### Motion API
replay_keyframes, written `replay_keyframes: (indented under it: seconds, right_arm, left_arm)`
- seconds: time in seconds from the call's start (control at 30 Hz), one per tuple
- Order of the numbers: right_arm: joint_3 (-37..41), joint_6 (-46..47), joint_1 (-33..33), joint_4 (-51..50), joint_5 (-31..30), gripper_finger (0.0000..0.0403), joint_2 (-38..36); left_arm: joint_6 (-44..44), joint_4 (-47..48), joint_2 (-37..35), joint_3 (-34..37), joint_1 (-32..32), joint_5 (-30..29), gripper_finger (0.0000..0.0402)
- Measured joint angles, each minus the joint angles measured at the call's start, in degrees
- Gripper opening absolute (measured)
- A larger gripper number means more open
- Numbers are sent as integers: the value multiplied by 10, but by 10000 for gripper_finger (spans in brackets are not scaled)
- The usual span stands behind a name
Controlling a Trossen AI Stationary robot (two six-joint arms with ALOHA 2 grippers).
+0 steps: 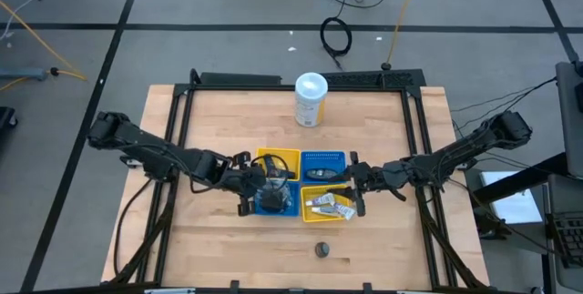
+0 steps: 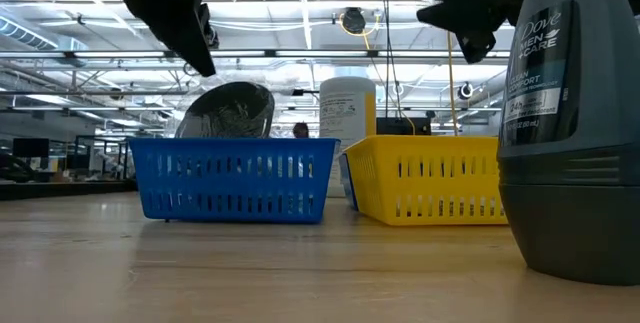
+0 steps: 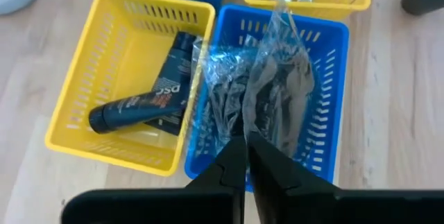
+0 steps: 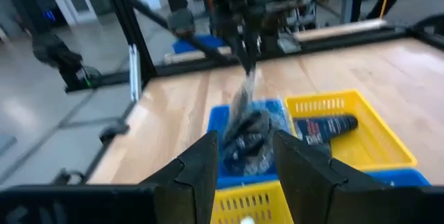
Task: Pick & Place Travel size toiletries
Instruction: Put the black hairbrush into the bottom blue bin, then put the gray deodorant into the top blue bin
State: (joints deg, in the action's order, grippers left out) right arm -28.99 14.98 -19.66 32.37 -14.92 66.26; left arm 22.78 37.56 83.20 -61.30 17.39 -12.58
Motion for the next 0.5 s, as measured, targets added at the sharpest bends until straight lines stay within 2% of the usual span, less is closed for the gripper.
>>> replay_keyframes:
  seconds: [0.13, 0.5]
  right_arm:
    - [17, -7, 0, 68, 0, 130, 0]
    - [19, -37, -26, 86, 31, 130, 0]
  left_arm:
    - [-16, -3, 0, 0, 0, -23, 55]
    - [-54, -19, 0, 0, -4, -51, 203]
